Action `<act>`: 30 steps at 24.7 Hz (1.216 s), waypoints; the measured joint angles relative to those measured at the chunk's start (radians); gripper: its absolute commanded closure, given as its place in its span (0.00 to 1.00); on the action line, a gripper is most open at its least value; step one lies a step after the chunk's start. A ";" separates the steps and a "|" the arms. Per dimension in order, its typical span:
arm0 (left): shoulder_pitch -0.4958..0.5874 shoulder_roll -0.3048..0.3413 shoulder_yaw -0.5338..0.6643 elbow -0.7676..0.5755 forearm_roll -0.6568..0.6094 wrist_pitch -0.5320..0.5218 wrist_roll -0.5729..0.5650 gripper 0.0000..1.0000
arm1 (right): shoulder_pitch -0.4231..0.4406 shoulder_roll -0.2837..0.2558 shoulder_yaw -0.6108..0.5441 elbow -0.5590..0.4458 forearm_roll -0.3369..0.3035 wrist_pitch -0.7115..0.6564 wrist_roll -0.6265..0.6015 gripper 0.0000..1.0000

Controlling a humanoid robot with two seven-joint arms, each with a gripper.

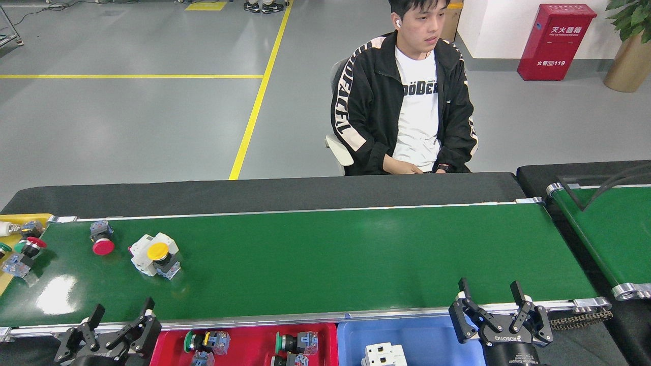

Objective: Pick switch part from conveyor to tray

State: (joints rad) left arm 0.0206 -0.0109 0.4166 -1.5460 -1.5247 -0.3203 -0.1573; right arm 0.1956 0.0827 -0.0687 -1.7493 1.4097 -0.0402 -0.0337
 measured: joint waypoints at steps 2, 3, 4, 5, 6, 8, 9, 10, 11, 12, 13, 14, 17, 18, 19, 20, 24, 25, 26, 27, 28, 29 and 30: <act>-0.051 0.000 0.000 0.048 -0.030 0.011 0.000 0.00 | 0.002 0.000 0.001 0.000 0.000 0.004 0.000 0.02; -0.077 0.000 0.000 0.071 -0.045 0.018 0.000 0.00 | 0.002 -0.001 0.001 0.000 0.000 0.004 0.000 0.01; -0.104 0.000 0.000 0.097 -0.062 0.023 0.000 0.00 | 0.002 -0.002 0.001 0.000 0.000 0.001 0.000 0.01; -0.133 0.000 0.000 0.128 -0.077 0.025 0.000 0.00 | 0.002 -0.005 0.001 0.000 0.000 0.000 0.000 0.01; -0.157 0.001 0.000 0.158 -0.088 0.028 0.000 0.00 | 0.002 -0.007 0.001 0.000 0.000 -0.001 0.000 0.01; -0.191 0.002 0.000 0.206 -0.105 0.034 -0.001 0.01 | 0.002 -0.007 0.001 0.000 0.000 -0.003 0.000 0.01; -0.199 0.006 0.000 0.225 -0.112 0.035 -0.003 0.03 | 0.002 -0.007 0.003 0.000 0.000 -0.004 0.000 0.01; -0.203 0.016 -0.001 0.242 -0.115 0.037 -0.004 0.08 | 0.002 -0.007 0.006 0.000 0.000 -0.004 0.000 0.01; -0.204 0.025 -0.002 0.256 -0.117 0.042 -0.004 0.14 | 0.002 -0.008 0.009 0.000 0.000 -0.004 0.000 0.01; -0.205 0.034 -0.006 0.268 -0.119 0.052 -0.004 0.21 | 0.002 -0.007 0.012 0.001 0.000 -0.005 0.000 0.01; -0.206 0.046 -0.020 0.282 -0.119 0.058 -0.004 0.28 | 0.002 -0.007 0.013 0.001 0.000 -0.005 0.001 0.01; -0.207 0.059 -0.034 0.293 -0.119 0.064 -0.001 0.47 | 0.002 -0.008 0.014 0.001 0.000 -0.005 0.000 0.01; -0.212 0.088 -0.052 0.316 -0.115 0.070 0.006 0.89 | 0.002 -0.008 0.014 0.002 0.000 -0.006 0.001 0.01; -0.217 0.094 -0.052 0.327 -0.114 0.072 0.007 0.94 | 0.002 -0.008 0.014 0.002 0.000 -0.006 0.001 0.01; -0.221 0.096 -0.052 0.335 -0.113 0.073 0.009 0.96 | 0.002 -0.008 0.014 0.002 0.000 -0.006 0.001 0.01; -0.223 0.096 -0.053 0.338 -0.109 0.075 0.009 0.97 | 0.002 -0.008 0.015 0.002 0.000 -0.006 0.001 0.01; -0.223 0.096 -0.060 0.338 -0.068 0.069 0.010 0.98 | 0.002 -0.008 0.026 0.002 0.000 -0.006 0.001 0.01; -0.218 0.096 -0.061 0.334 -0.054 0.065 0.010 0.98 | 0.002 -0.008 0.029 0.002 0.000 -0.006 0.001 0.01; -0.208 0.095 -0.061 0.321 -0.036 0.055 0.010 0.97 | 0.002 -0.008 0.029 0.002 0.000 -0.006 0.001 0.01; -0.187 0.095 -0.061 0.285 -0.006 0.039 0.011 0.97 | 0.002 -0.008 0.030 0.002 0.000 -0.006 0.001 0.01; -0.153 0.096 -0.061 0.238 0.021 0.020 0.012 0.97 | 0.002 -0.008 0.030 0.002 0.000 -0.006 0.001 0.01; -0.109 0.096 -0.061 0.178 0.057 -0.009 0.013 0.97 | 0.002 -0.008 0.030 0.002 0.000 -0.007 0.001 0.01; -0.053 0.096 -0.062 0.109 0.084 -0.037 0.013 0.97 | 0.002 -0.008 0.030 0.002 0.000 -0.008 0.001 0.01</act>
State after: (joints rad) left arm -0.0325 0.0847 0.3551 -1.4371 -1.4403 -0.3575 -0.1445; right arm 0.1976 0.0750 -0.0389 -1.7474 1.4099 -0.0481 -0.0331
